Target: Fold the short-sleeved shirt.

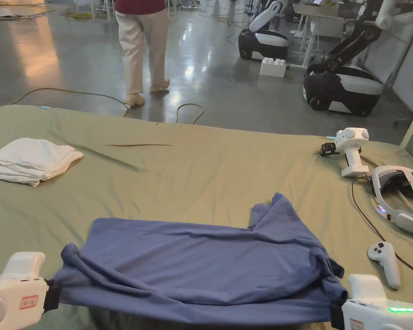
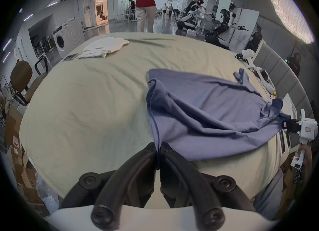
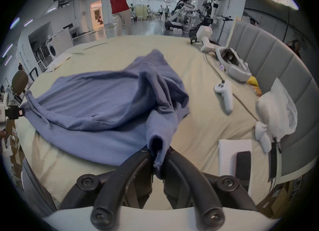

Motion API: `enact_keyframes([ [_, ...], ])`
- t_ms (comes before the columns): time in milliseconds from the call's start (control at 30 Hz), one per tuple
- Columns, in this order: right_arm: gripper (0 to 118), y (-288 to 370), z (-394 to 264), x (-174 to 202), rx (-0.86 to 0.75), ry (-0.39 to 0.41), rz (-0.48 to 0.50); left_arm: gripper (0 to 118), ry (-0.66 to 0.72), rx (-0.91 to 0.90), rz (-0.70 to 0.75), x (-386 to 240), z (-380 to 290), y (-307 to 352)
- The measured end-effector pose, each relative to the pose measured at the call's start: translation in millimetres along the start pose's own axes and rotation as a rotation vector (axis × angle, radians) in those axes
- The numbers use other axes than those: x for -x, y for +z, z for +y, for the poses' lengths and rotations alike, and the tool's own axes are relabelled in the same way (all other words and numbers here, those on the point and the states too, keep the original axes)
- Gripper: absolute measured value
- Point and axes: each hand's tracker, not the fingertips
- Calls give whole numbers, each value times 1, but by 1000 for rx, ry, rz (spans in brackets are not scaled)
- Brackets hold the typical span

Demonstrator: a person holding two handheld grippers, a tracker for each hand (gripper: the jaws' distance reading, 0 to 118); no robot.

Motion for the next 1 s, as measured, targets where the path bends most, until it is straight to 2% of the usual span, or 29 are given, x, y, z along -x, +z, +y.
enact_keyframes([
  [267,9,37,-43,0,64,48,-4,5,19,42,5,15,-47,25],
  [533,9,10,-135,3,230,36,-49,5,35,186,47,20,-127,1],
  [633,9,9,-140,6,225,-25,-24,5,38,195,57,15,-132,-5],
  [833,9,13,-131,19,212,16,-45,6,51,193,66,16,-119,-9],
  [867,12,15,-129,18,211,19,-50,13,60,193,61,17,-117,-7],
  [900,25,18,-125,19,210,20,-57,23,70,194,57,18,-114,-5],
  [967,63,31,-115,22,194,15,-98,49,91,171,61,20,-109,4],
  [1000,63,40,-109,23,153,22,-126,54,103,145,56,20,-104,9],
])
